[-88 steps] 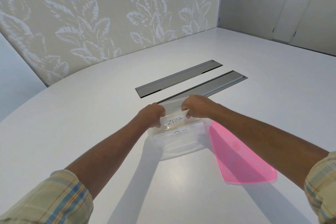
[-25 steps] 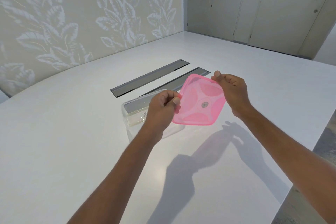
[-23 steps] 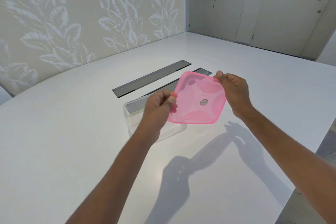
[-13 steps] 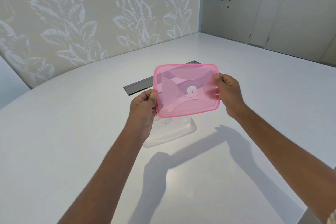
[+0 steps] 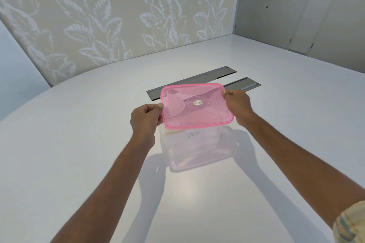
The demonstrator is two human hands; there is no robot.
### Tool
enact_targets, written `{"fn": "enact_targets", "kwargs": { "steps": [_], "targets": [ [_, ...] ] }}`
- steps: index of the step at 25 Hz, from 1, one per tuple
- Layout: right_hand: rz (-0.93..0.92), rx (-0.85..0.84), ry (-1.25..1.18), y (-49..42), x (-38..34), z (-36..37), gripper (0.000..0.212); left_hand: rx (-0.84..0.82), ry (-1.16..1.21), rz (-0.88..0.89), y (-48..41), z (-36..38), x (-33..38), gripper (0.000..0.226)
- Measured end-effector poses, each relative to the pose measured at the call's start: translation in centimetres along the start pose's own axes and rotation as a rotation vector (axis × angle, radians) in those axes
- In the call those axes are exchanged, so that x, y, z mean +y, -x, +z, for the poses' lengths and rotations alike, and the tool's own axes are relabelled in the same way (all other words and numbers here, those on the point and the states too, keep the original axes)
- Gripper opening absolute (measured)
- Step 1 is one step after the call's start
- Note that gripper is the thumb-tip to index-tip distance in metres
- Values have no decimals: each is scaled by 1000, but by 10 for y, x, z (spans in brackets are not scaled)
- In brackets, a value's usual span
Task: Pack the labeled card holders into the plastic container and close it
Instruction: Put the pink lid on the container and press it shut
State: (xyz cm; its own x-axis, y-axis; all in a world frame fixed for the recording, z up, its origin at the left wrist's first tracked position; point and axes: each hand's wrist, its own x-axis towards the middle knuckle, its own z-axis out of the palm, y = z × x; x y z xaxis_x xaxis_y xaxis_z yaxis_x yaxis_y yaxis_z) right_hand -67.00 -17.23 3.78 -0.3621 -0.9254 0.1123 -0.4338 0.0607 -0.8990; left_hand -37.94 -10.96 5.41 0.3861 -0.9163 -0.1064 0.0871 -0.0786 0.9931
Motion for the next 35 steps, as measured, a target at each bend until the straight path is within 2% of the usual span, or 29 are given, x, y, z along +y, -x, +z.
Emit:
{"fn": "enact_targets", "kwargs": {
  "steps": [2,5,15,21,24,29,33,35],
  "targets": [
    [-6,-14,29,-4,2,8,44,30,-23,-20,-9,-3,-7,10],
    [30,-10,32,-11,8,20,22,57,-51,-46,-19,-4,-19,11],
    [28,-38,100,-13,24,41,40,124,-131,-105,-35,-7,-46,18],
    [30,-47,87,-13,27,43,41,148,-213,-91,-37,-5,-53,21],
    [30,-53,92,-13,28,43,40,144,-230,-91,-37,-6,-55,19],
    [51,-81,87,-12,32,44,24,122,-296,-94,-37,-10,-61,21],
    [54,-76,85,-14,35,44,23,100,-339,-84,-35,-6,-59,18],
    [58,-83,95,-17,36,43,26,96,-379,-55,-36,-1,-55,23]
  ]
}}
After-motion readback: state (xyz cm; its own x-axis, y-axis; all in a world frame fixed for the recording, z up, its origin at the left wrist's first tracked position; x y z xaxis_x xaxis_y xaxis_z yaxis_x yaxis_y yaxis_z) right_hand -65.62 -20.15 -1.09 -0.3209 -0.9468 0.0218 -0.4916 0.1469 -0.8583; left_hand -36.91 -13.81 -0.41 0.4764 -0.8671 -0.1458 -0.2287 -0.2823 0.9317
